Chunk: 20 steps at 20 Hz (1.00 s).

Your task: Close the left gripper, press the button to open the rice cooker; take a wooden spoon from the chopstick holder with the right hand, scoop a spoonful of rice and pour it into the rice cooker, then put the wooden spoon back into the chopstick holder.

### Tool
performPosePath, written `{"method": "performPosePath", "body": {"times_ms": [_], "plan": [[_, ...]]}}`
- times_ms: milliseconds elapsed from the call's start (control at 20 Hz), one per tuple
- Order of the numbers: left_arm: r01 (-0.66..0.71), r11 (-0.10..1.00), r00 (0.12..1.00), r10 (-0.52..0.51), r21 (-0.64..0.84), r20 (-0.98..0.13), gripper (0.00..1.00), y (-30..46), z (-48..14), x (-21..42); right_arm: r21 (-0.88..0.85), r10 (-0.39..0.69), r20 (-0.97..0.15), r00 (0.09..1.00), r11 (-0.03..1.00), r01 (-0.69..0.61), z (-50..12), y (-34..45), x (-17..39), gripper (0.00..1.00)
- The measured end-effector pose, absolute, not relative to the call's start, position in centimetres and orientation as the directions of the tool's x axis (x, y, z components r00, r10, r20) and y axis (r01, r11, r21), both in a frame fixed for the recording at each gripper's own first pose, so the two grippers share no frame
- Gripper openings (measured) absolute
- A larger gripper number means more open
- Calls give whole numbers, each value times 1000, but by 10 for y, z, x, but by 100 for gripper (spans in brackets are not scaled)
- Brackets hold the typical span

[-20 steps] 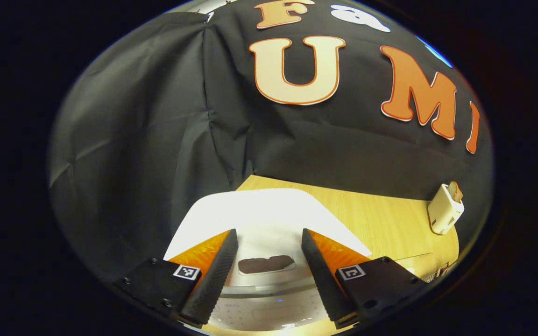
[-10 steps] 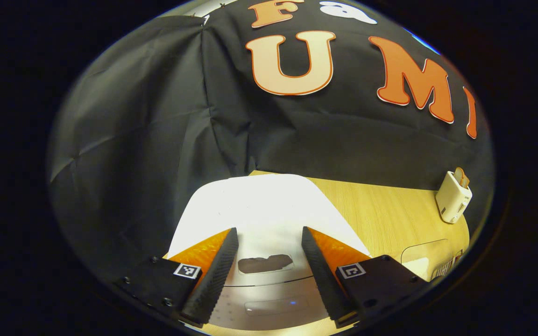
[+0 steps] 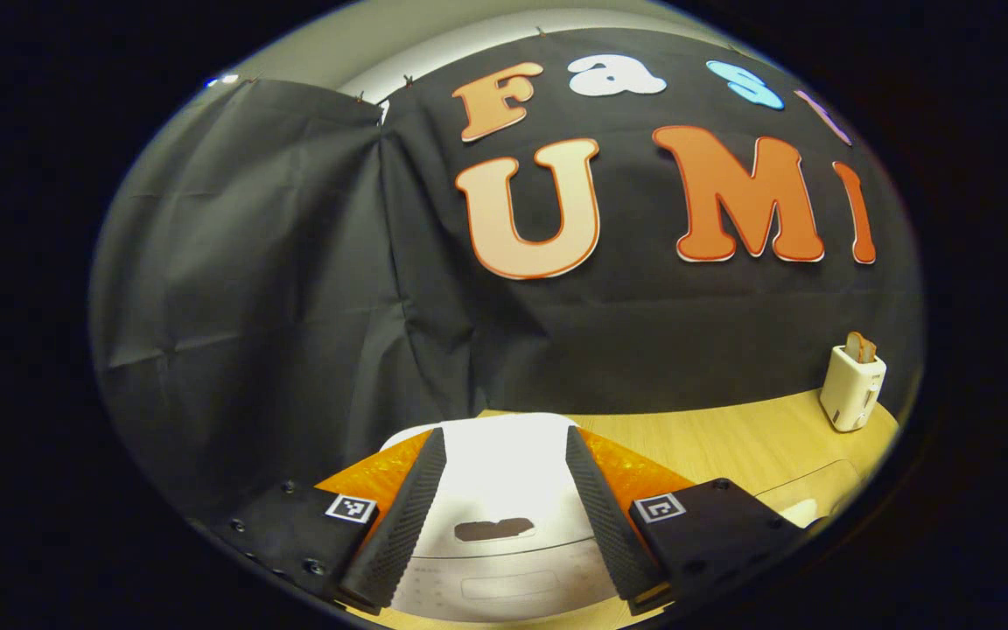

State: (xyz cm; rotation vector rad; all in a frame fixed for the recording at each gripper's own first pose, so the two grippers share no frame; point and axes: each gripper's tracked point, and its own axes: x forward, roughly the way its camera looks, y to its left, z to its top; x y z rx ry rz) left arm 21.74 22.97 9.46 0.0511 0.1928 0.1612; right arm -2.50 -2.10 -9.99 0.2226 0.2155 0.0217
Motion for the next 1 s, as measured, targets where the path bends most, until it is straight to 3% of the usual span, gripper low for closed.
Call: {"method": "performPosePath", "body": {"times_ms": [200, 400, 450, 550, 600, 650, 700, 850, 900, 1000], "plan": [[-90, 992, 986, 101, 84, -132, 90, 194, 98, 214, 197, 39, -173, 984, 980, -5, -90, -19, -29, 87], [-23, 994, 998, 28, 107, -51, 96, 156, 105, 211, 131, 18, -93, 995, 991, -6, -71, -18, -34, 87], [-7, 995, 999, 10, 102, -30, 90, 147, 108, 210, 113, 14, -73, 997, 994, -6, -67, -17, -35, 87], [16, 994, 1000, -18, 106, 18, 91, 128, 113, 208, 91, 9, -43, 999, 996, -5, -63, -18, -38, 87], [28, 993, 999, -33, 113, 44, 98, 119, 116, 206, 85, 8, -31, 999, 996, -5, -63, -19, -39, 87], [37, 992, 996, -46, 121, 73, 93, 109, 121, 204, 83, 6, -25, 1000, 997, -4, -64, -19, -38, 87], [47, 991, 994, -58, 122, 92, 99, 100, 121, 202, 86, 5, -22, 1000, 996, -3, -65, -21, -38, 87], [88, 992, 988, -99, 93, 121, 95, 69, 116, 194, 89, 6, -13, 1000, 996, -5, -67, -20, -39, 87], [101, 991, 986, -111, 86, 125, 100, 63, 115, 191, 87, 14, -11, 1000, 996, -13, -66, -17, -37, 87], [107, 990, 982, -121, 96, 148, 100, 57, 115, 187, 85, 35, -2, 999, 996, -35, -64, -13, -38, 87]]}}
